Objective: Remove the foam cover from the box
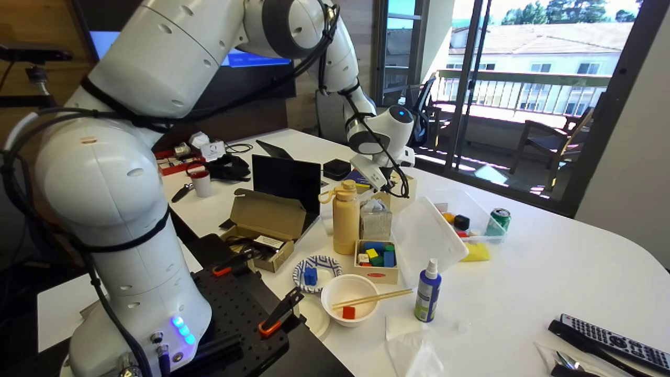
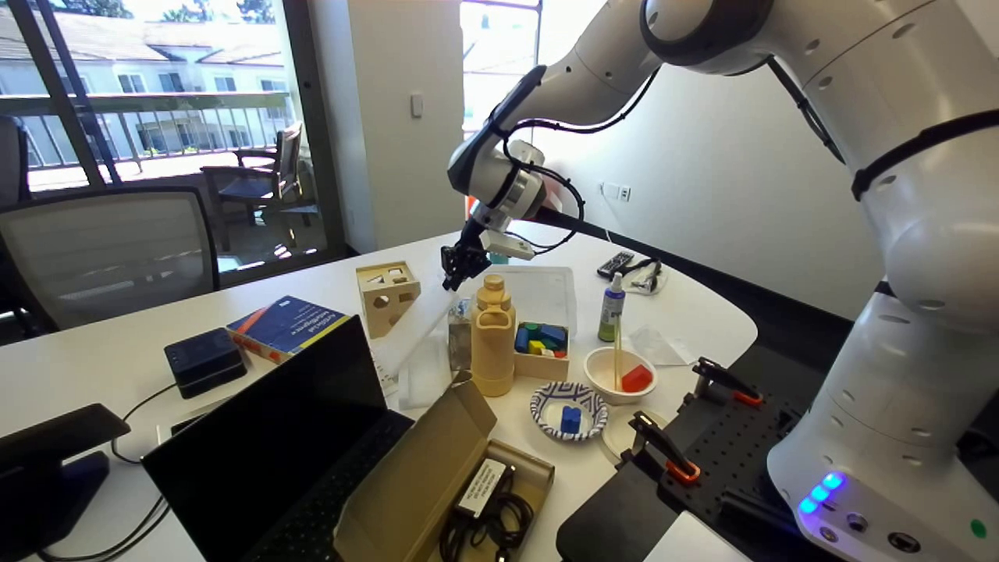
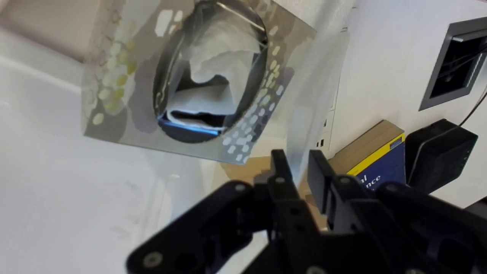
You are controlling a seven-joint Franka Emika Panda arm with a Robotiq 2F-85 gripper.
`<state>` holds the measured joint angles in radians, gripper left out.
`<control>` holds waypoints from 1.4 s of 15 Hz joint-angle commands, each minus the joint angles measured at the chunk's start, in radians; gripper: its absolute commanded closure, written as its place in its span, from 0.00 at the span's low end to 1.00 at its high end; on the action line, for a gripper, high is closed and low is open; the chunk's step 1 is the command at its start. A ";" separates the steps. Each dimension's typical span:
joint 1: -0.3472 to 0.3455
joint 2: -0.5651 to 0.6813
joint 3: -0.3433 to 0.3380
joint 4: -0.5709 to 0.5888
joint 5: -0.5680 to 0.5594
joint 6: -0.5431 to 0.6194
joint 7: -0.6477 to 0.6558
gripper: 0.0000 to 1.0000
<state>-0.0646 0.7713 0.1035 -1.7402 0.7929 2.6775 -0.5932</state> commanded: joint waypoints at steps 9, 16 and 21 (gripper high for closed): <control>-0.009 -0.242 -0.005 -0.215 -0.346 0.077 0.308 0.00; 0.061 -0.570 0.040 -0.505 -0.521 -0.141 0.429 0.00; 0.154 -0.790 0.049 -0.749 -0.545 -0.159 0.581 0.00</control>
<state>0.0524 0.1366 0.1512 -2.3310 0.2748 2.5380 -0.1092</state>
